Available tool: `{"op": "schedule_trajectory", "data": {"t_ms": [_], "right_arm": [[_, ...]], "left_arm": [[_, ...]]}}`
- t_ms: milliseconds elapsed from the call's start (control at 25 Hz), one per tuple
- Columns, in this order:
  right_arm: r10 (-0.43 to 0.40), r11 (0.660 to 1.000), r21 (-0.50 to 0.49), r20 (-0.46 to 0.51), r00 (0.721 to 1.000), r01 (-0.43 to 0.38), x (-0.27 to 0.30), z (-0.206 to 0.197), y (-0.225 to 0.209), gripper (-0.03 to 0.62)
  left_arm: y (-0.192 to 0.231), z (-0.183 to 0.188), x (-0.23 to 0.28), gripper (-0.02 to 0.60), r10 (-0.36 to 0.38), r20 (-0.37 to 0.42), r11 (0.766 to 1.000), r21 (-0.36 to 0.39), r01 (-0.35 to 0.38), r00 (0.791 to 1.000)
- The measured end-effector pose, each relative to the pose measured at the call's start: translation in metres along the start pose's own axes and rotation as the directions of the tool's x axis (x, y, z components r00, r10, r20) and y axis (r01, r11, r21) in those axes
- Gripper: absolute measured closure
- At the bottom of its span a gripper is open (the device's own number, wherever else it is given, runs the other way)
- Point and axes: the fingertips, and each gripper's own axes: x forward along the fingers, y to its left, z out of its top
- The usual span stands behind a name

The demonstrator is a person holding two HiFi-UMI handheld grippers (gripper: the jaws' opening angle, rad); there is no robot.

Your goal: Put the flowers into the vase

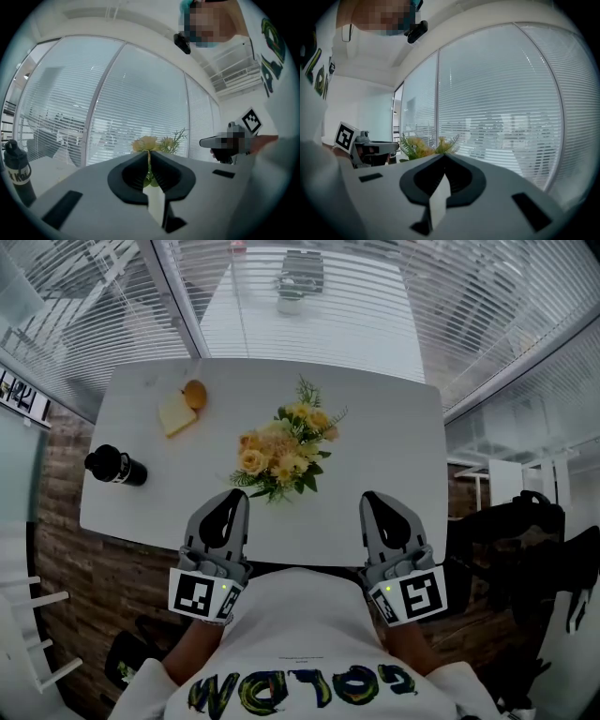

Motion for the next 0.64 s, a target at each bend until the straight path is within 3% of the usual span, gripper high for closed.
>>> {"op": "schedule_trajectory", "data": {"t_ms": [640], "right_arm": [[-0.001,1.000,-0.008,-0.004,1.000,0.001,0.0009,0.0003,-0.0012,0.583]], "left_arm": [[-0.0036,-0.0020,0.0001,0.552,-0.009,-0.008,1.000,0.000,0.009,1.000]]}}
